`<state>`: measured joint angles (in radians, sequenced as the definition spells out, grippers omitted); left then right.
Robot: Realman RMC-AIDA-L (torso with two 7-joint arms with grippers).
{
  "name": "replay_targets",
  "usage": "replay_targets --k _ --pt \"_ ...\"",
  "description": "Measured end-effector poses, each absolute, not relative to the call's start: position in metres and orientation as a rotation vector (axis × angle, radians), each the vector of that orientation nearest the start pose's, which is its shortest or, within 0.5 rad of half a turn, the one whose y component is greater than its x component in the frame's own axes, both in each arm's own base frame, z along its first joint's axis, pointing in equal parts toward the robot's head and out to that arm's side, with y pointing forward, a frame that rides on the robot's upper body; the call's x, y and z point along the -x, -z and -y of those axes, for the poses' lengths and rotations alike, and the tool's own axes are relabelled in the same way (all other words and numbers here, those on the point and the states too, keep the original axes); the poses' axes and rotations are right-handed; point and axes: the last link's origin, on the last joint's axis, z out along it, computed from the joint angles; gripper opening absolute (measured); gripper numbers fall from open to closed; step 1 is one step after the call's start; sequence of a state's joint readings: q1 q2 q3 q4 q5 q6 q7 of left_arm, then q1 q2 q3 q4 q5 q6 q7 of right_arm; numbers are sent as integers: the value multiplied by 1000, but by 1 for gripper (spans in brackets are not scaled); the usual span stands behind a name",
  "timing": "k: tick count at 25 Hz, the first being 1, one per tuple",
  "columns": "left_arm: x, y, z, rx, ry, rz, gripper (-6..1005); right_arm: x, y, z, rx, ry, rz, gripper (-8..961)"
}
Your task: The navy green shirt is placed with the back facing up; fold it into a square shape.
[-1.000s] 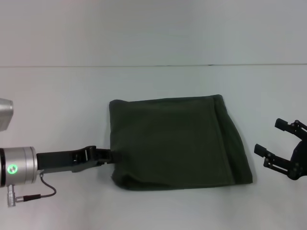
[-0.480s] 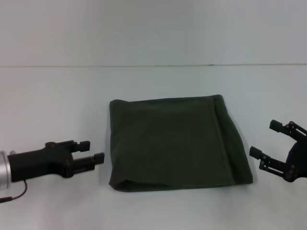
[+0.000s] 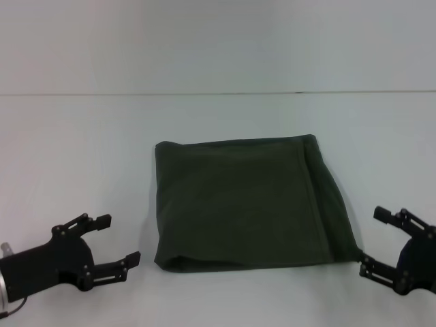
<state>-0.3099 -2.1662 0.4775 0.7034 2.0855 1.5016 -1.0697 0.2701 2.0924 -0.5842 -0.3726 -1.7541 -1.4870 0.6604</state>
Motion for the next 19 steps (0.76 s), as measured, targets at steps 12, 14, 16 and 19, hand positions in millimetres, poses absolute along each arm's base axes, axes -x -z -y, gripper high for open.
replay_targets --k 12,14,16,19 --pt "344 9 -252 2478 555 601 963 -349 32 -238 2353 -674 -450 882" --pt "344 9 -252 2479 556 603 963 -349 33 -237 2353 -677 -457 882" --pt "344 9 -252 2477 559 605 963 -350 34 -236 2352 -677 -461 882" --pt "344 9 -252 2476 564 605 963 -350 33 -235 2347 -680 -462 882"
